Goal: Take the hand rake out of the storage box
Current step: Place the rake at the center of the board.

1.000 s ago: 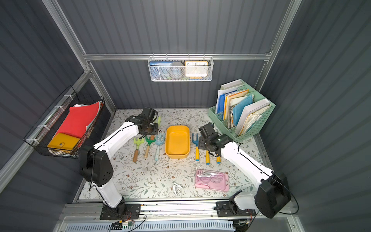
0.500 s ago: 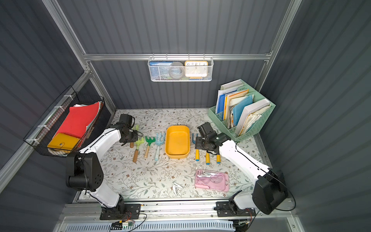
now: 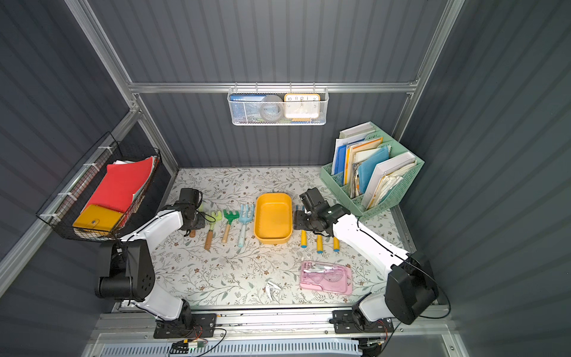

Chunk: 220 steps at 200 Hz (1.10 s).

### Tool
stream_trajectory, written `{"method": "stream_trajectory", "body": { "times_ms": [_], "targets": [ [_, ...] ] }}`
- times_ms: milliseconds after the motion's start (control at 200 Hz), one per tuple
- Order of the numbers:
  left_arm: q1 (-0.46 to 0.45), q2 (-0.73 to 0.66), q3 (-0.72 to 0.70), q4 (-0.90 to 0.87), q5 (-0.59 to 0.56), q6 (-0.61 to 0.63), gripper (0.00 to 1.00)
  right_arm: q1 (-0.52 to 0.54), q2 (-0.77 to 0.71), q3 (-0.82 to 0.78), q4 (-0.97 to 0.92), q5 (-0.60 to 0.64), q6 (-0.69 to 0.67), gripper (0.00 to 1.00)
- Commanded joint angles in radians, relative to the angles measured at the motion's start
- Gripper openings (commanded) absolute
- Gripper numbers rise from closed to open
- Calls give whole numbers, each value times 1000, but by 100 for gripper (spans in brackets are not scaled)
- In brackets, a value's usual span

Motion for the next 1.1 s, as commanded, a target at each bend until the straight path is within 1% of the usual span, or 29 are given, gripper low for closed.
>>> {"method": "stream_trajectory", "body": {
  "times_ms": [0,80,220,360,515,665,840,1096],
  "targets": [
    [10,-17,-13,42,-11,56,16,13,20,24,25,-28,1,65],
    [11,-17,-46,65,19,69,15,19,29,30,27,-34,1,65],
    [10,-25,-86,95,70,98,18,26,35,37,31,-35,2,65],
    [10,-19,-92,99,62,106,18,31,43,45,28,-35,4,65],
    [10,-6,-98,100,88,99,18,37,46,51,27,-29,7,65],
    [10,-7,-134,125,73,83,18,43,48,59,24,-27,8,65],
    [11,-6,-127,119,41,88,19,48,53,62,21,-25,9,65],
    [10,1,-146,132,23,88,20,52,51,64,19,-20,9,65]
  ]
}}
